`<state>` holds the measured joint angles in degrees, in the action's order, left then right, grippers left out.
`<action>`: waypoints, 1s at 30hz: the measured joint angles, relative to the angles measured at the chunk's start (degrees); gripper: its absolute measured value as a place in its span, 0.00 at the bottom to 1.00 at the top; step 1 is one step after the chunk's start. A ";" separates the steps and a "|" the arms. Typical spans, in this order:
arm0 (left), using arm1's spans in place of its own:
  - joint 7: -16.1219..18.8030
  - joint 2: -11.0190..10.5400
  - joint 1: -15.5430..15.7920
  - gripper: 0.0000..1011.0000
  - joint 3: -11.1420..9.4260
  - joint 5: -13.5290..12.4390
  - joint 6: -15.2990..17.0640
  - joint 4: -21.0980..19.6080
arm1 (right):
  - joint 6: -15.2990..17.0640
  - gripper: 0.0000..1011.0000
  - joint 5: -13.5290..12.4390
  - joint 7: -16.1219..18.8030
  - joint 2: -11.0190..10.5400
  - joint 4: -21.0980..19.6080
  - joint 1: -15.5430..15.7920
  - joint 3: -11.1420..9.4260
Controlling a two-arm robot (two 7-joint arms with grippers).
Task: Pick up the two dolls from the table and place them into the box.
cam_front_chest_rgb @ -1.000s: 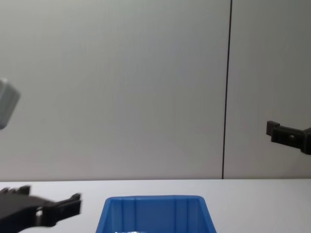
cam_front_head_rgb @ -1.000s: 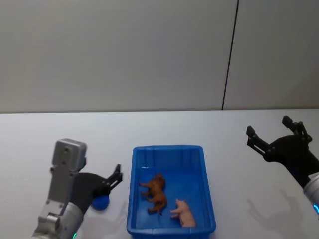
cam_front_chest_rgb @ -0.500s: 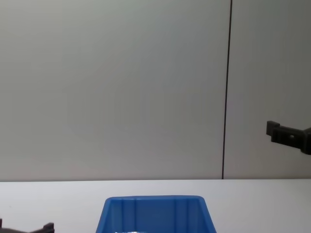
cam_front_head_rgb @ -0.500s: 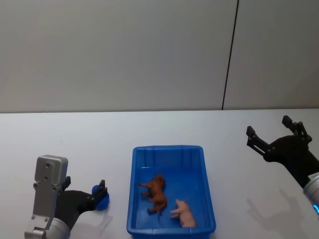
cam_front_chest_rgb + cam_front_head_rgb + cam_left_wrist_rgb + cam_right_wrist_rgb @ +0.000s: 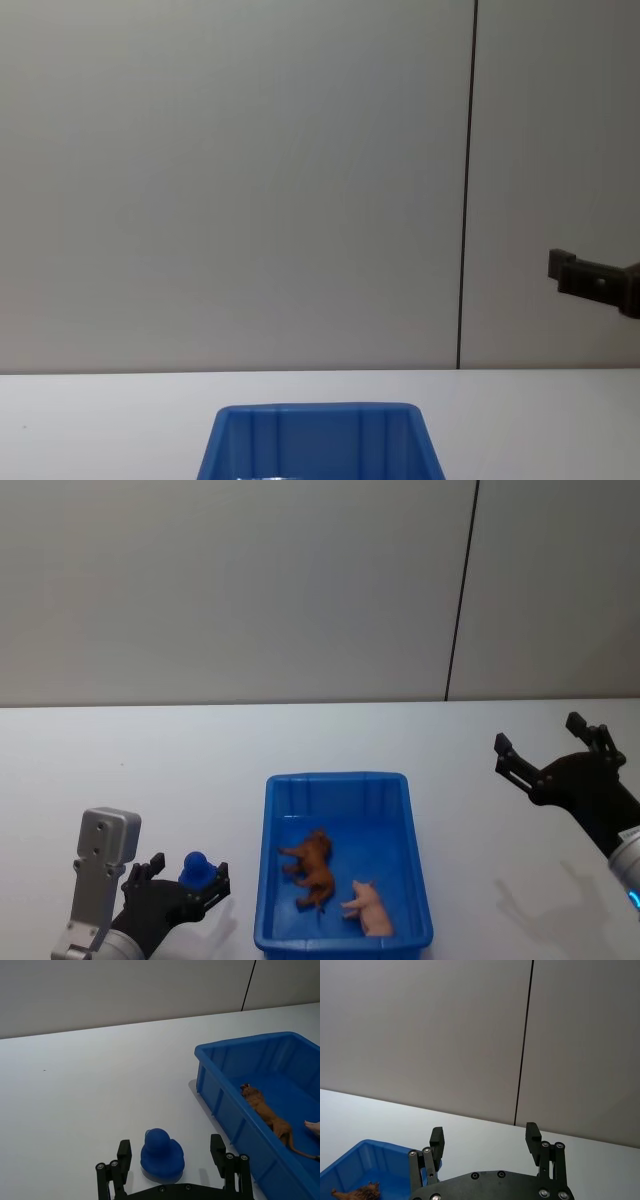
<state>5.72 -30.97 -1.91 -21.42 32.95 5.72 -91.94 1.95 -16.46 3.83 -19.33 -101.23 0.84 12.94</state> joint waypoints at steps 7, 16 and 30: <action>-2.40 0.47 0.70 0.99 0.16 -0.44 -0.10 2.59 | 0.00 0.99 0.00 0.00 0.00 0.00 0.00 0.00; -5.76 1.73 2.47 0.99 0.20 -1.77 -0.36 6.32 | 0.00 0.99 0.00 0.00 0.00 0.00 0.00 0.00; -11.02 4.66 6.56 0.99 -0.18 -4.43 -1.27 12.78 | 0.00 0.99 0.00 0.00 0.00 0.00 0.00 0.00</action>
<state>-5.30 -26.31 4.66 -21.60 28.52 4.45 -79.15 1.95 -16.47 3.83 -19.33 -101.23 0.84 12.94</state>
